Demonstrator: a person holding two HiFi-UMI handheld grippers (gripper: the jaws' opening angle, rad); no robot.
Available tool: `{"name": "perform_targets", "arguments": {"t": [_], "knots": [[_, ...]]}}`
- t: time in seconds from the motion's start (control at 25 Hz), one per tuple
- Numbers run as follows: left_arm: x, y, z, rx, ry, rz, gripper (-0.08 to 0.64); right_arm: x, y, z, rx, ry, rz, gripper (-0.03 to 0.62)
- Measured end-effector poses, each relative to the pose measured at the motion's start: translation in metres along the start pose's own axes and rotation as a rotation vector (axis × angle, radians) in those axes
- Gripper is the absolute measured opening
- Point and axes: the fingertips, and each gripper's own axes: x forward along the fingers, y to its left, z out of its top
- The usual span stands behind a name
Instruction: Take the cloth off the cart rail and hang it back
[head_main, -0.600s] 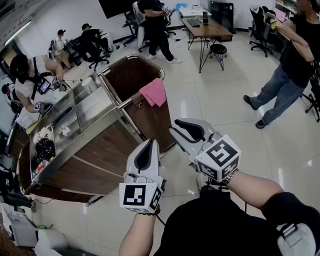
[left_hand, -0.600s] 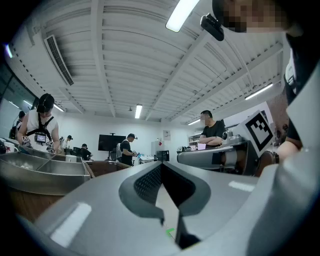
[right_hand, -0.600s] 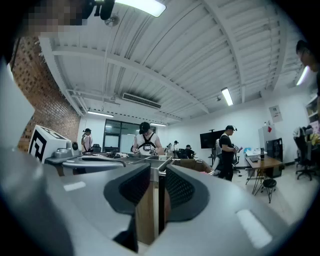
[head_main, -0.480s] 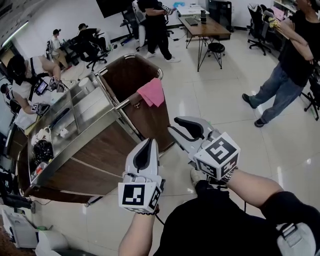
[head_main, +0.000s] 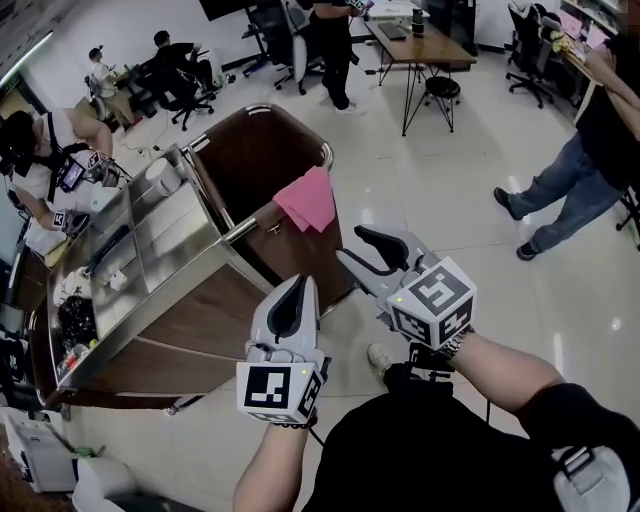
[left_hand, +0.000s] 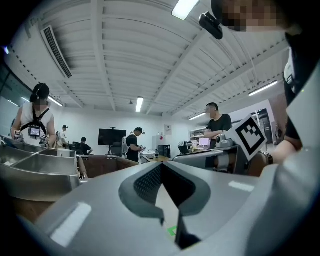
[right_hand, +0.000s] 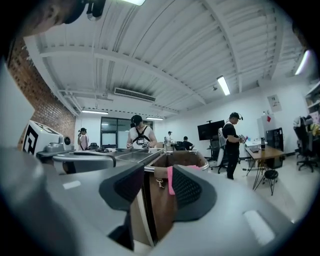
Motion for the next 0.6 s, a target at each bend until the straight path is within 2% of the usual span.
{"name": "perform_targets", "arguments": {"t": [0.24, 0.48, 0.6], "knots": [[0.065, 0.043, -0.04, -0.022, 0.037, 0.037, 0.003, 0.063, -0.067, -0.044, 0.044, 0.069, 0.031, 0.21], [0.164, 0.088, -0.054, -0.054, 0.093, 0.08, 0.003, 0.132, -0.161, -0.053, 0.102, 0.151, 0.076, 0.247], [0.198, 0.106, -0.065, -0.064, 0.115, 0.092, 0.003, 0.16, -0.191, -0.065, 0.133, 0.185, 0.097, 0.264]]}}
